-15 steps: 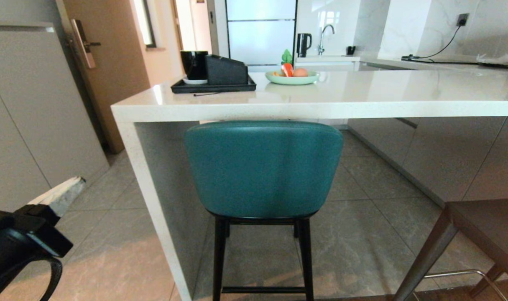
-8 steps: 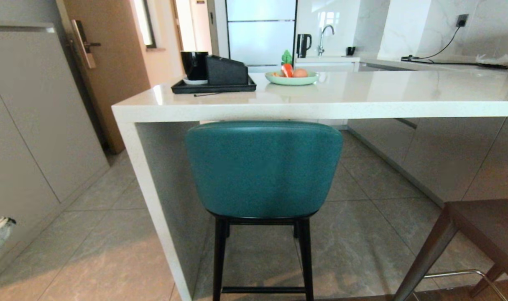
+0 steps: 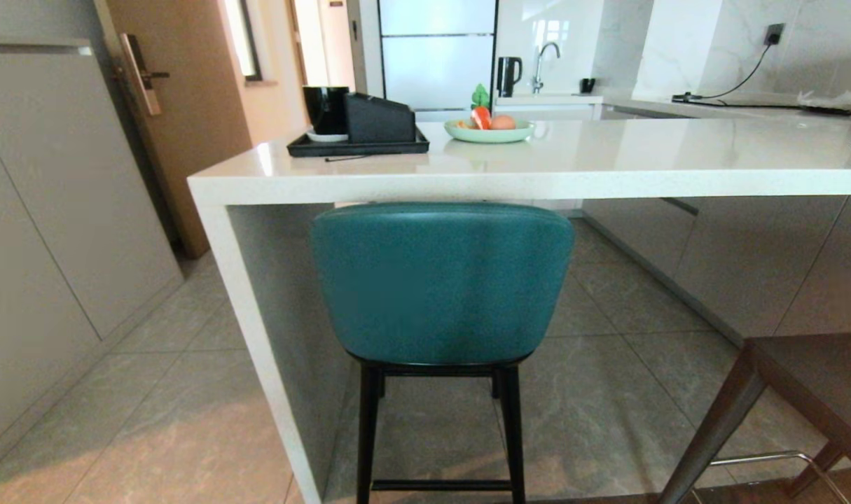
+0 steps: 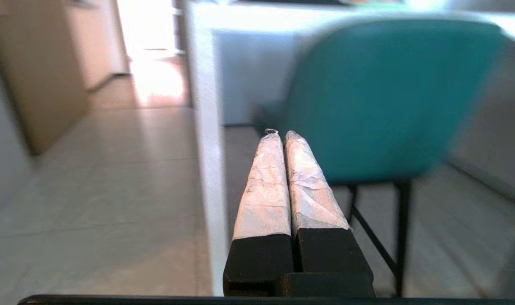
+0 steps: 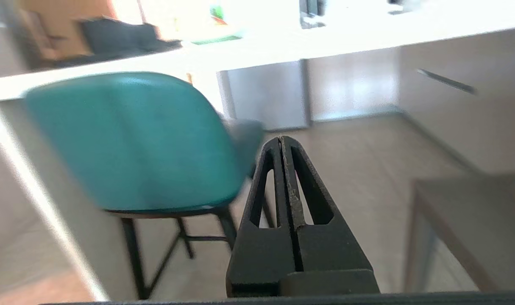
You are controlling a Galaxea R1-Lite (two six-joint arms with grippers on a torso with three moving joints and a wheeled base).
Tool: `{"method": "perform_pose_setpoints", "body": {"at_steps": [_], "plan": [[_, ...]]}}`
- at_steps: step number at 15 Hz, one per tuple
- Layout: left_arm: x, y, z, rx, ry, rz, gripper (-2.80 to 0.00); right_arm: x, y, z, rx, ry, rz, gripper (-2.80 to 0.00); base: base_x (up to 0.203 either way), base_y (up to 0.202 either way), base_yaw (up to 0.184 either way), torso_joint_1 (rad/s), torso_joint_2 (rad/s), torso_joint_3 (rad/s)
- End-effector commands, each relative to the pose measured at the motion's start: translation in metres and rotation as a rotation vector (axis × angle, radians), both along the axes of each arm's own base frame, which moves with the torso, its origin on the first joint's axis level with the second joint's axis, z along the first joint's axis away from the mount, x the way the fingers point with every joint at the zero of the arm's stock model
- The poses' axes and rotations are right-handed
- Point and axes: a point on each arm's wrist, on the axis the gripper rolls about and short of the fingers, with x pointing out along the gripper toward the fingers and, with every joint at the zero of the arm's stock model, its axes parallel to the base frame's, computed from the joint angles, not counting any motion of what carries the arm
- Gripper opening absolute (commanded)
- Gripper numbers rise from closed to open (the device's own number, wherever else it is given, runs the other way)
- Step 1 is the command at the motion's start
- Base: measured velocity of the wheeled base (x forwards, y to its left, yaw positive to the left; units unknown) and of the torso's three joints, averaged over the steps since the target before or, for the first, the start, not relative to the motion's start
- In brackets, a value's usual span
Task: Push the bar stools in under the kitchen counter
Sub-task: Push the gray chair back under the dining table
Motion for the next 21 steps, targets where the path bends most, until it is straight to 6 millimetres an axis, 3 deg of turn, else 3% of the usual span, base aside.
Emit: {"method": "perform_pose_setpoints", "body": {"at_steps": [1,4,7,10,13,16,21], "plan": [[-0.021,-0.002,-0.014,0.018,0.0,-0.034,-2.8,-0.006,0.0,0.015,0.033,-0.042,0.035,-2.8,0.0,0.0,0.0,0.0,0.0,0.0],[-0.015,-0.002,-0.025,0.058,0.044,-0.026,-2.8,-0.017,0.002,0.018,0.022,-0.055,0.1,-2.8,0.0,0.0,0.0,0.0,0.0,0.0],[-0.002,0.001,-0.053,0.097,0.109,0.098,-2.8,-0.036,0.004,-0.001,0.001,0.003,0.162,-2.8,0.0,0.0,0.0,0.0,0.0,0.0],[0.003,0.003,-0.066,0.119,0.157,0.19,-2.8,-0.05,0.006,-0.031,-0.045,0.081,0.184,-2.8,0.0,0.0,0.0,0.0,0.0,0.0],[0.003,0.003,-0.073,0.136,0.239,0.19,-2.8,-0.035,0.004,-0.054,-0.078,0.173,0.07,-2.8,0.0,0.0,0.0,0.0,0.0,0.0],[0.001,0.003,-0.074,0.146,0.269,0.191,-2.8,-0.022,0.004,-0.067,-0.197,0.141,0.053,-2.8,0.0,0.0,0.0,0.0,0.0,0.0],[0.001,0.003,-0.074,0.145,0.272,0.191,-2.8,-0.012,0.007,-0.083,-0.245,0.131,0.165,-2.8,0.0,0.0,0.0,0.0,0.0,0.0]]}}
